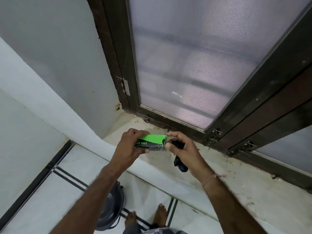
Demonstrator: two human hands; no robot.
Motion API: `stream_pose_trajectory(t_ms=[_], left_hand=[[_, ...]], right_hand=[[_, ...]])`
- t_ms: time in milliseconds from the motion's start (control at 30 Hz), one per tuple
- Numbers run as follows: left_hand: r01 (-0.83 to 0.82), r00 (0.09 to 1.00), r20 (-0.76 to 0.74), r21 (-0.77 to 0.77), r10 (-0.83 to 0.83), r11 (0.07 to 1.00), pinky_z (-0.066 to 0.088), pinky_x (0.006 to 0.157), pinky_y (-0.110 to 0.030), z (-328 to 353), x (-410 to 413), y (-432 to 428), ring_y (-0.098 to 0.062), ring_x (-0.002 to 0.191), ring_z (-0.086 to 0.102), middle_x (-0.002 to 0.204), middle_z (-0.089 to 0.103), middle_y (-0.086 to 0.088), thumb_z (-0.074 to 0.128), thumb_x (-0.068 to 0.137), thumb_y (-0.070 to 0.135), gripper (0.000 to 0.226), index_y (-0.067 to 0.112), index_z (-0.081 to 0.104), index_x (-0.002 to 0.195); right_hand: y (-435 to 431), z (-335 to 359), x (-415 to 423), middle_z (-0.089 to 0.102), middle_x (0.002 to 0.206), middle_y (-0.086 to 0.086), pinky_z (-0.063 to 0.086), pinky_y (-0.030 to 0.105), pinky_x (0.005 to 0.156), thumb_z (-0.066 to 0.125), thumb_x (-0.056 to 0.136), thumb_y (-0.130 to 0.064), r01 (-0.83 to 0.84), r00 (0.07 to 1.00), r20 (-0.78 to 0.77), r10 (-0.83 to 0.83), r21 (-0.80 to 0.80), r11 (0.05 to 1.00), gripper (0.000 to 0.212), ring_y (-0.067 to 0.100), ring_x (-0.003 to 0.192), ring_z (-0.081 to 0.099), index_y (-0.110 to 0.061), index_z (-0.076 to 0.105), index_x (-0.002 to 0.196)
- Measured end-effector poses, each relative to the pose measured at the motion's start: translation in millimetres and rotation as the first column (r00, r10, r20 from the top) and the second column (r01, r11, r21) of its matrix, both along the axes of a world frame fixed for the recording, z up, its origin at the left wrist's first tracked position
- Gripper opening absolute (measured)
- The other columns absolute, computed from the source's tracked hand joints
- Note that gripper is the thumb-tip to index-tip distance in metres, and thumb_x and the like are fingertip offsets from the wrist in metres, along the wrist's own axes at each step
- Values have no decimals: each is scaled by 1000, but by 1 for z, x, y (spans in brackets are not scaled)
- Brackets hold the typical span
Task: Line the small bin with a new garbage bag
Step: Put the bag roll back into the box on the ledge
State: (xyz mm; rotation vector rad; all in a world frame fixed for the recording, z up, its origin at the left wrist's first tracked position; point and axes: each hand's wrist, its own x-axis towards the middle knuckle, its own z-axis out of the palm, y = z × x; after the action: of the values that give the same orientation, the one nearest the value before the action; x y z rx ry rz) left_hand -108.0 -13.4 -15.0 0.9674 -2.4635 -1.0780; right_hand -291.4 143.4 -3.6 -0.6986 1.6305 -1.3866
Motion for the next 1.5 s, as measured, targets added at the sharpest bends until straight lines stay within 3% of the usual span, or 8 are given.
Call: stream_pose_trajectory(t_ms=[267,467,567,700,833,1100,1233,1500], left_hand=[[74,986,157,-102,-57,992,44,103,-43,-31,-18,-23,-34,128,46,133,58,-11,87,74,17,63,24,67,133],[78,969,245,-212,-24,974,28,118,-57,-20,-7,-12,-36,155,19,165,33,-12,84,79,36,87,33,43,155],[-71,993,63,-310,95,948,47,97,-46,-4,-4,22,-30,129,48,140,53,-9,81,82,39,65,20,56,139],[-207,964,-113,253,242,945,59,76,-36,26,5,82,-13,97,66,111,65,4,59,98,54,32,24,57,110],[-232,894,-21,832,448,503,66,76,-46,47,17,117,-26,94,76,116,69,-13,54,100,52,42,16,56,121],[-330,714,25,894,699,304,62,82,-46,26,90,98,-32,100,77,104,80,-15,65,96,45,44,7,71,117],[-407,589,37,877,807,257,59,91,-60,17,151,76,-45,100,74,105,75,-29,67,96,45,50,-3,69,111],[-508,526,-3,801,850,317,63,68,-41,-17,319,33,-39,86,76,95,77,-24,60,104,33,37,-3,69,101]], right_hand=[[-24,-36,1,73,119,-3,51,11,83,77,92,-10,3,997,-71,7,142,990,42,8,103,68,-24,71,132],[1,-25,9,70,106,-1,56,27,65,74,96,-28,116,993,-17,-114,159,981,28,10,73,65,-28,70,124],[13,-9,25,72,108,13,54,29,58,65,101,-35,158,984,57,-167,129,979,16,14,65,59,-23,71,109],[17,10,60,75,100,5,59,28,66,45,109,-39,145,967,198,-162,99,985,39,16,73,65,-13,71,119],[3,11,96,77,118,8,60,45,99,42,109,-44,165,919,343,-194,111,980,44,28,114,73,-17,76,120],[-21,10,171,80,112,2,60,38,96,45,104,-58,-61,933,360,-19,208,976,51,19,109,75,-21,78,113],[-22,4,207,77,113,21,59,38,92,65,103,-28,-219,923,352,154,152,964,33,33,105,75,1,69,117],[-51,-12,315,75,85,12,60,48,86,79,91,-11,30,983,171,-63,190,981,7,29,86,71,-6,75,89]])
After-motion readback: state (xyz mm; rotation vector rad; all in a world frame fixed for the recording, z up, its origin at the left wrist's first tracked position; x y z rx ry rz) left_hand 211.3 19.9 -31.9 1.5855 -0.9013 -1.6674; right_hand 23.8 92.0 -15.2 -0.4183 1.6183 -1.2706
